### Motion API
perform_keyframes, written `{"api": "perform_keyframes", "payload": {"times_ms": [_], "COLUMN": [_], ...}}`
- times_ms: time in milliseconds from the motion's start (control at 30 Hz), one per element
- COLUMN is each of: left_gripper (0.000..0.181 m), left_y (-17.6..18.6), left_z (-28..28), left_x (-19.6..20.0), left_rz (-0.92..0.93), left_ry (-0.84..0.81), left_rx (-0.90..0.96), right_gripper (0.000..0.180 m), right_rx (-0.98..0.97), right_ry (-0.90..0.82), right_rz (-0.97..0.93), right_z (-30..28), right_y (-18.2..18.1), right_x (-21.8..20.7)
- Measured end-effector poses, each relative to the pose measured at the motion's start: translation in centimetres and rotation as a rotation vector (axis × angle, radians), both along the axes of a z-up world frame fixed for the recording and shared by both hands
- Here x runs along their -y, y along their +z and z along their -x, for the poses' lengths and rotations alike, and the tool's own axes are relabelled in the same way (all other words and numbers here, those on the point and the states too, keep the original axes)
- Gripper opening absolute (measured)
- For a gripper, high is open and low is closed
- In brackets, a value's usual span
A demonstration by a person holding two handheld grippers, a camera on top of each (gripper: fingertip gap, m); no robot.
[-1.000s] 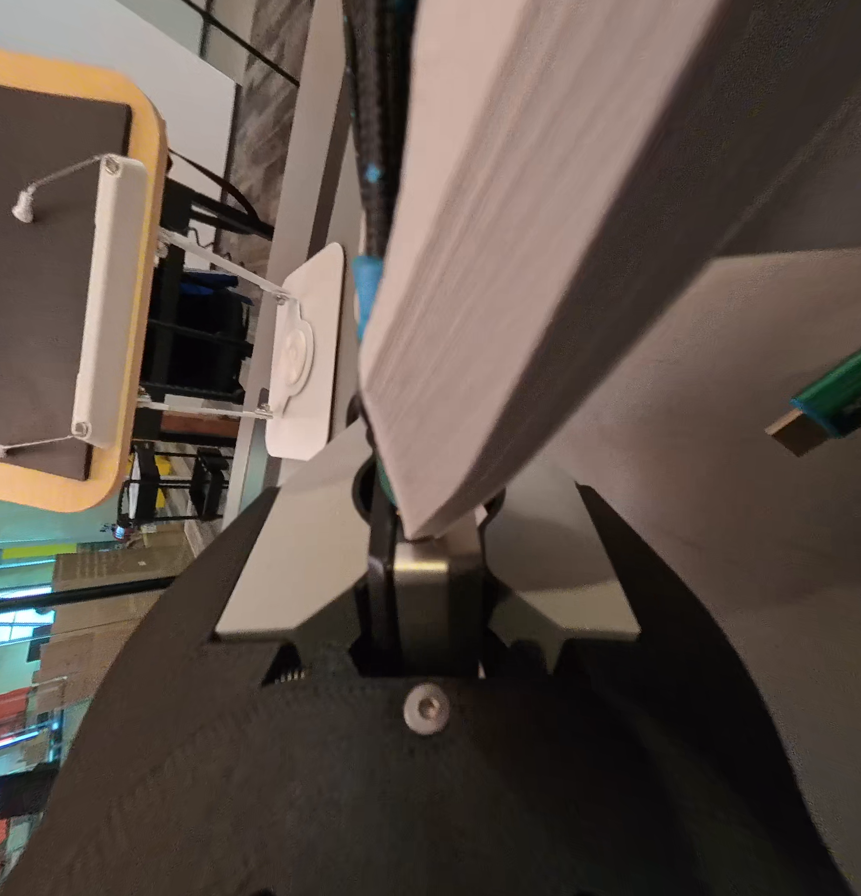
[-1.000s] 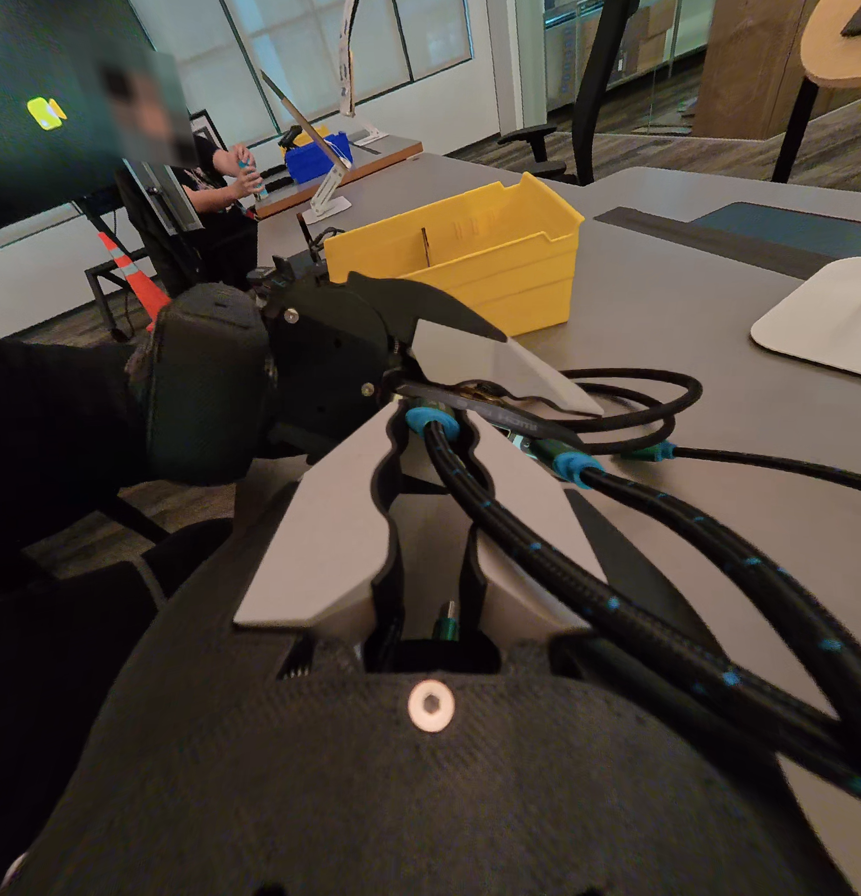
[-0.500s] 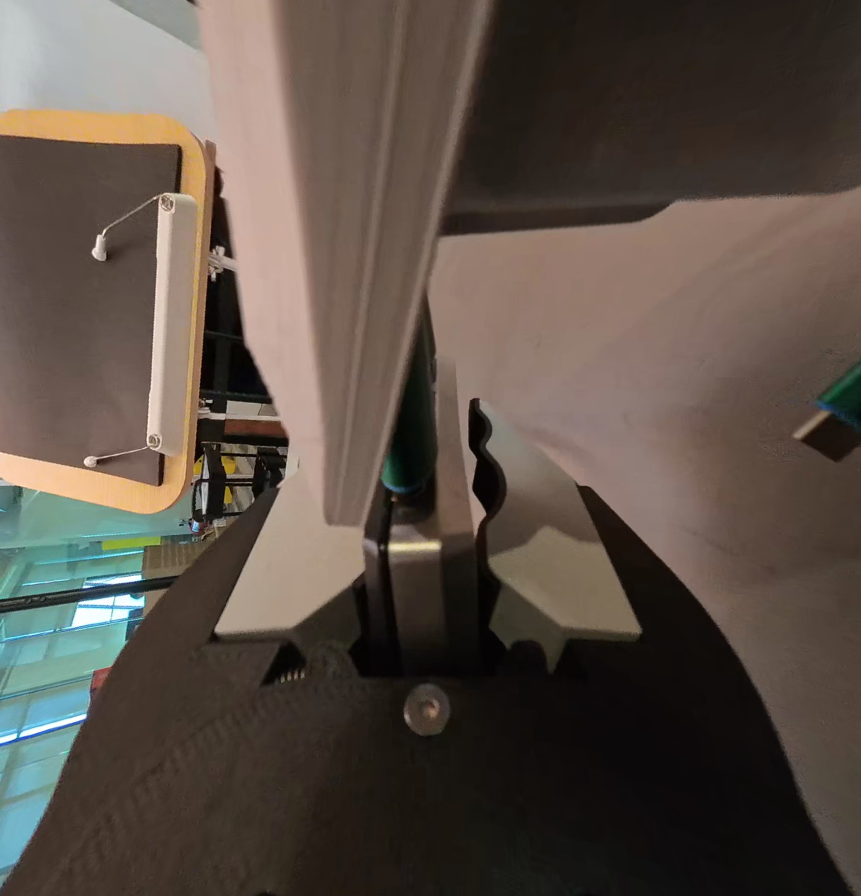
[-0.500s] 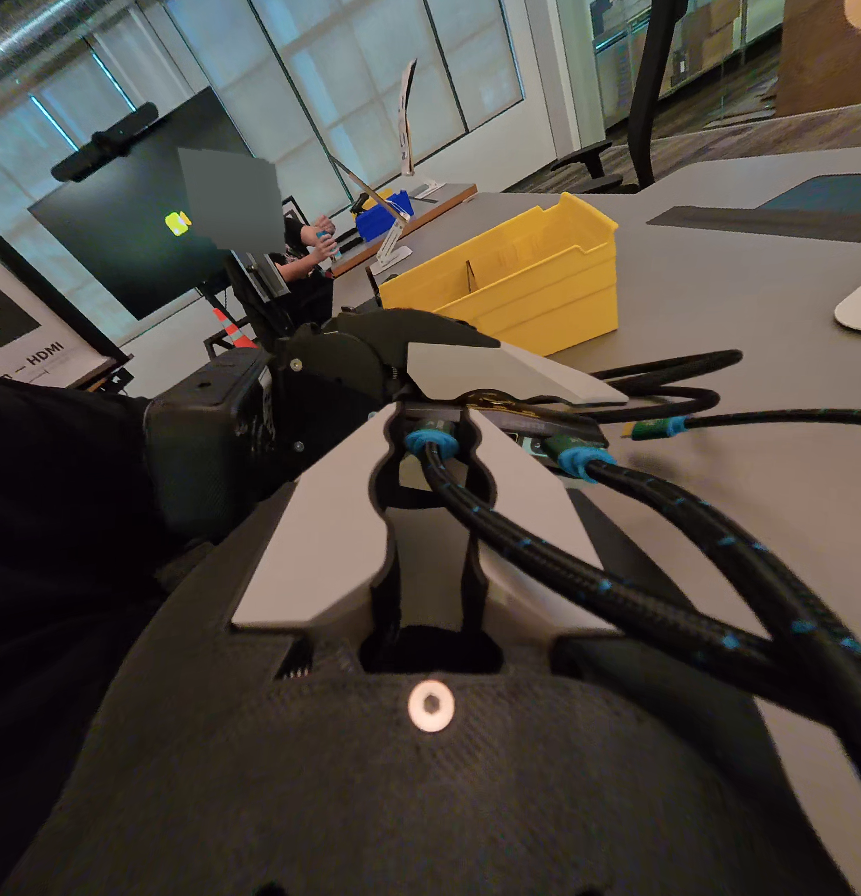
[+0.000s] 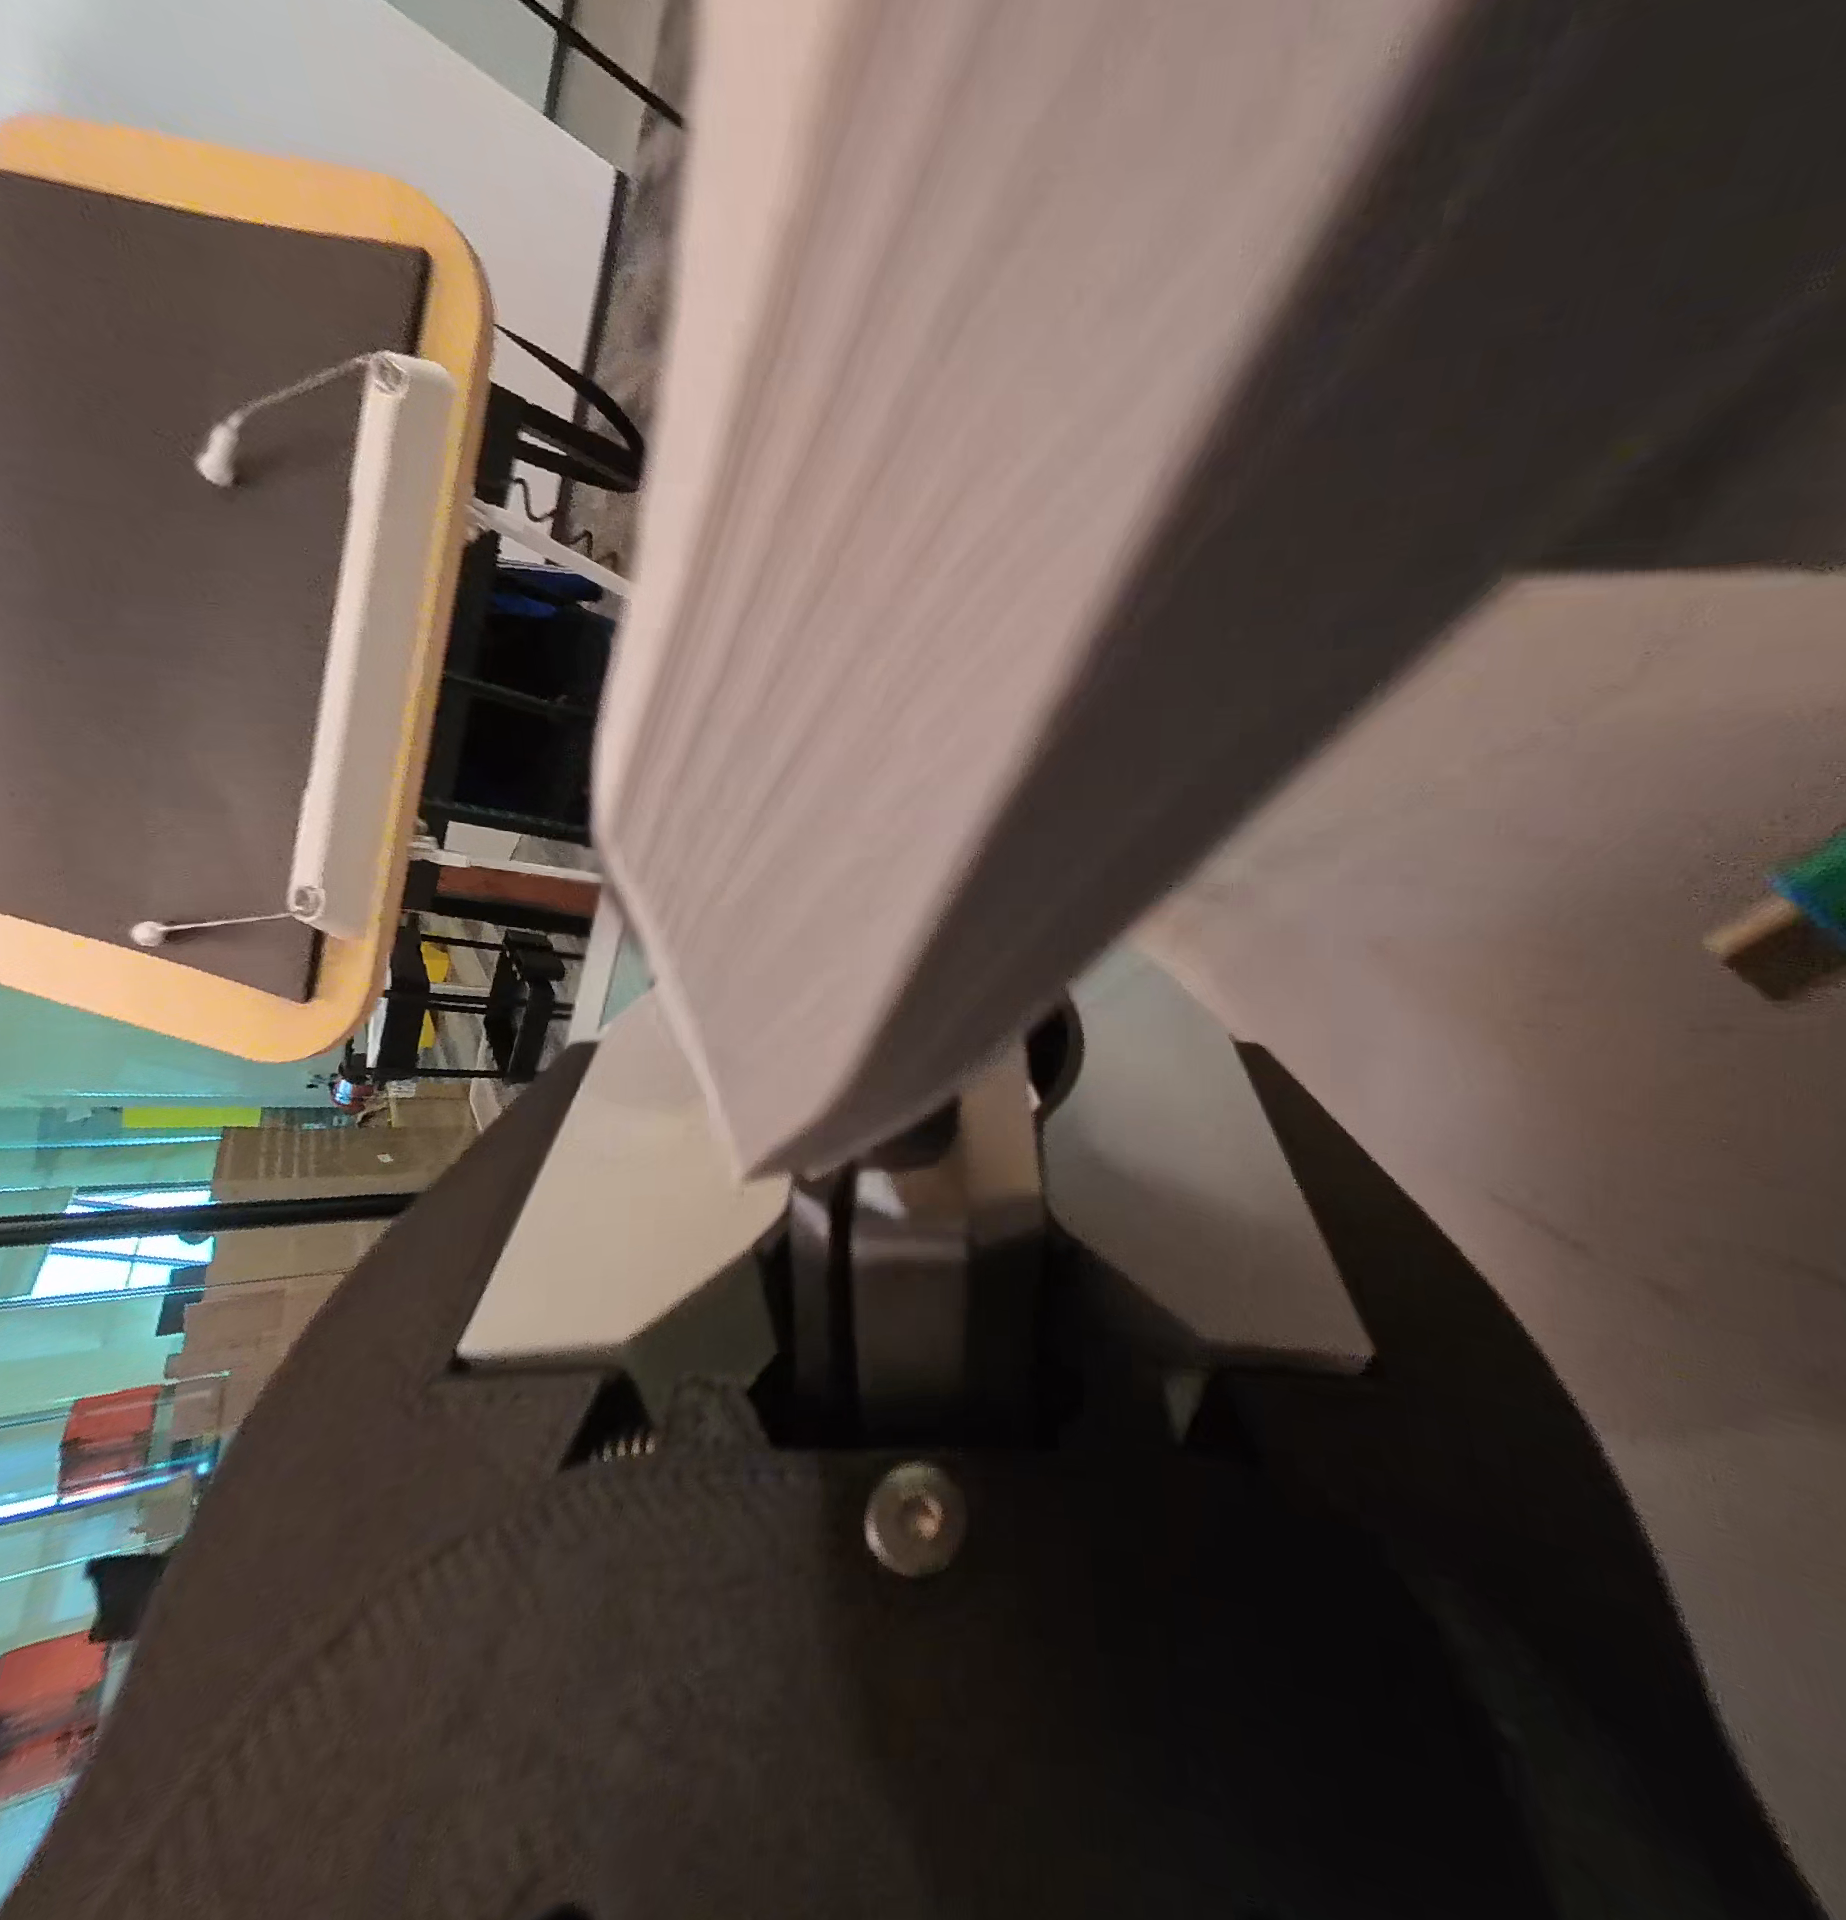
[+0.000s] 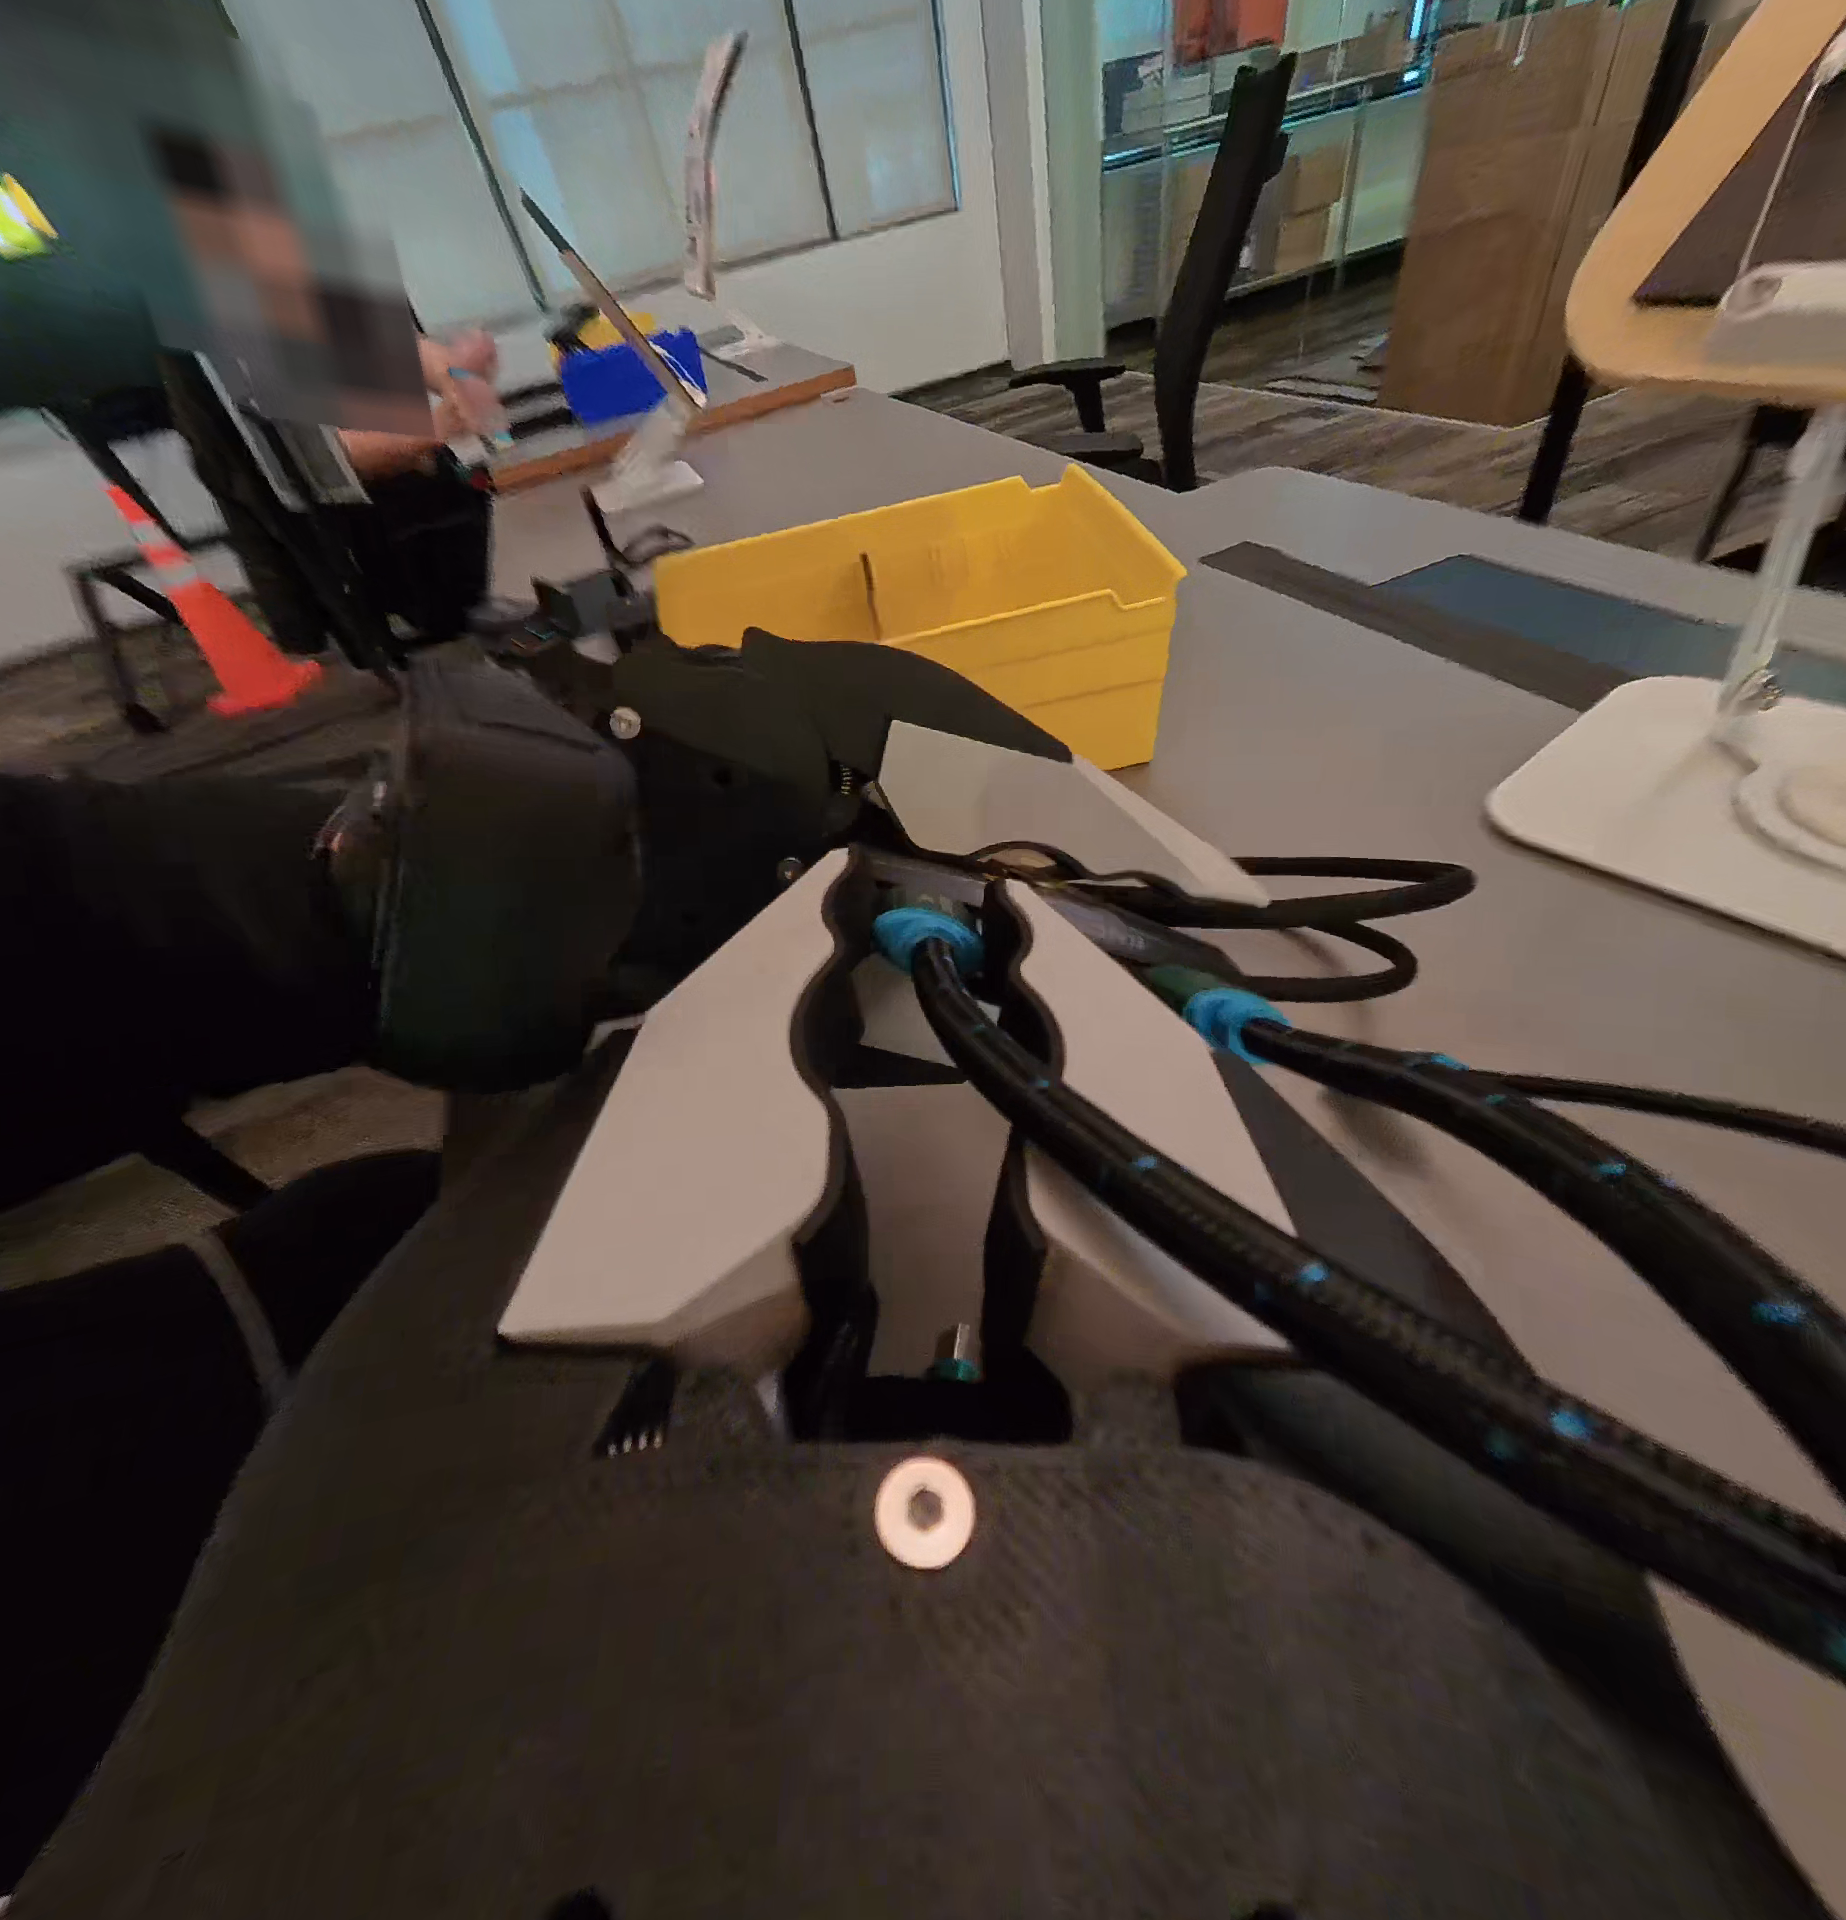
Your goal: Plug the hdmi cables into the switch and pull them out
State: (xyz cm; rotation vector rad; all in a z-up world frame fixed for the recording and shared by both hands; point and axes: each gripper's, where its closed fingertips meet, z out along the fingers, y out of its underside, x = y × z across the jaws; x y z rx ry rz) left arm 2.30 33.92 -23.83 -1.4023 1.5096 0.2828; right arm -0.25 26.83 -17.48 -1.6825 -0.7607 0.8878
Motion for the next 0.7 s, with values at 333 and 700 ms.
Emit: {"api": "perform_keyframes", "payload": {"times_ms": [333,700], "left_gripper": [0.032,0.032], "left_y": [0.4,-2.5], "left_z": [3.4,5.4], "left_x": [-2.3,-3.8], "left_rz": [0.0,0.114], "left_ry": [0.102,0.197], "left_rx": [0.003,0.026], "right_gripper": [0.018,0.019], "right_rx": [-0.184,-0.06], "right_ry": [0.186,0.4], "right_rz": [0.201,0.382], "right_z": [-0.5,-1.1], "right_y": [0.5,-2.4], "right_x": [0.3,6.0]}}
